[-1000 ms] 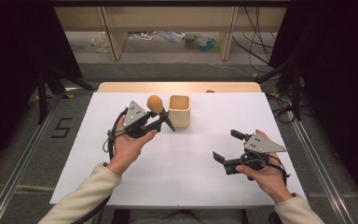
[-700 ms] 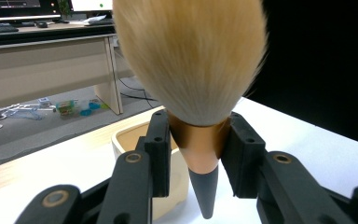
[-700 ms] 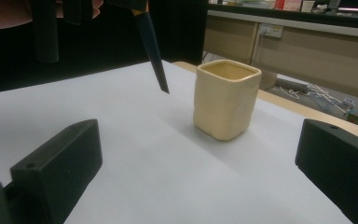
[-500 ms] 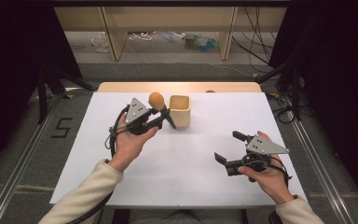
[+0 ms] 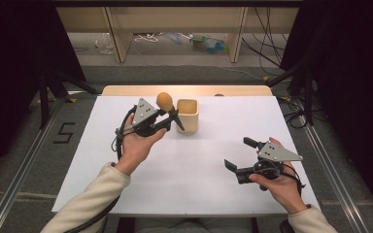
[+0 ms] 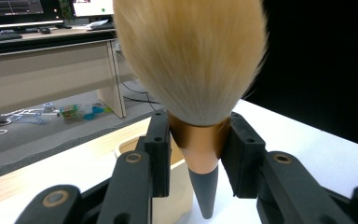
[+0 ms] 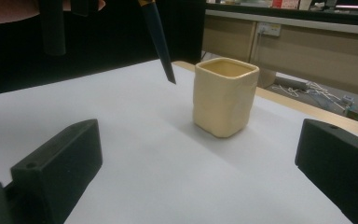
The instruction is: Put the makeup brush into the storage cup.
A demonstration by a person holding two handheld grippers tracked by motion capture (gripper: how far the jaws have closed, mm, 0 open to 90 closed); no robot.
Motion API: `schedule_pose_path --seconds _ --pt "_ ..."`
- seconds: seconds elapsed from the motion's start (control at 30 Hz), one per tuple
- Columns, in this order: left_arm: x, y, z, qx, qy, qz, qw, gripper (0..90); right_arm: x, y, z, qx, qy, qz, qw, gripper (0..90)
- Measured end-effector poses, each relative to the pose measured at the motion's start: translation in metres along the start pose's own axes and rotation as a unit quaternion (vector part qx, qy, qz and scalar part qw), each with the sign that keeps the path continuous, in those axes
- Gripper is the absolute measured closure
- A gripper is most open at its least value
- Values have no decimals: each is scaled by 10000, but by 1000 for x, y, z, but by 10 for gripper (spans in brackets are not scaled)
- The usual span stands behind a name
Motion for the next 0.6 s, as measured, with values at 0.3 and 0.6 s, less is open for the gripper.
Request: schedule_pose_path --seconds 0.3,0.6 --pt "-1 -5 -3 -5 7 108 9999 657 0 1 2 24 -36 -26 10000 17" --pt "1 -6 -6 38 -102 164 9998 657 1 2 3 20 -42 -54 10000 17"
Point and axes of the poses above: each handheld gripper's, and its own axes: z roughly backward along the jaws, y roughly out of its underside, x roughly to its left, the point moved 8 cm from there along -z, roughly forward along the jaws, and after that the axes turned 6 degrees about -y, right-handed, at the moved point
